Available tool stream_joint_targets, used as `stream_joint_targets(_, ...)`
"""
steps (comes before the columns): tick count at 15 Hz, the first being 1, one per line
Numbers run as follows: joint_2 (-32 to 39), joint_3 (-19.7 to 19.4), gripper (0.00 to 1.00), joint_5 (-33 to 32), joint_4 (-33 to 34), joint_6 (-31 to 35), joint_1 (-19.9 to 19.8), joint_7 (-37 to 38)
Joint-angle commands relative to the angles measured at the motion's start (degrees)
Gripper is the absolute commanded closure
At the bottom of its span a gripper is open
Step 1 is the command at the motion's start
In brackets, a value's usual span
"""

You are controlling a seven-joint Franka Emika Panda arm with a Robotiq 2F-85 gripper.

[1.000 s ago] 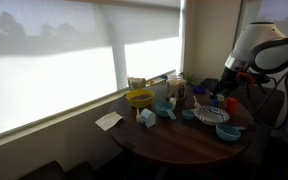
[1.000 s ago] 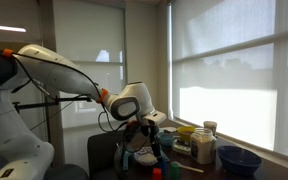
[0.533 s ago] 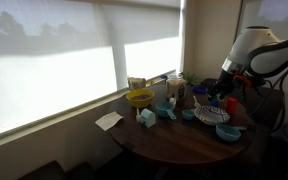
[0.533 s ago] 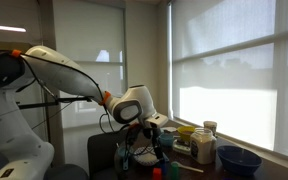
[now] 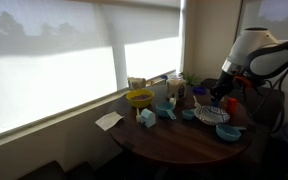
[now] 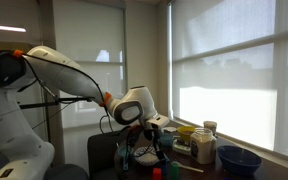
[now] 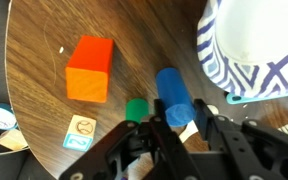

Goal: Move the blue object towards the green object and then lift the orange object and put it on top of the blue and green objects

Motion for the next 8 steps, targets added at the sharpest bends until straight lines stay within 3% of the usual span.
stream_joint_targets(1, 0.14, 0.91, 0.92, -3.25, 0.79, 0.1, -1.99, 1.98)
stream_joint_targets(7, 0.2, 0.83, 0.92, -4.11, 0.63, 0.16, -2.74, 2.13)
stream_joint_targets(8, 0.2, 0.86, 0.87, -4.1, 0.62, 0.1, -2.74, 2.17)
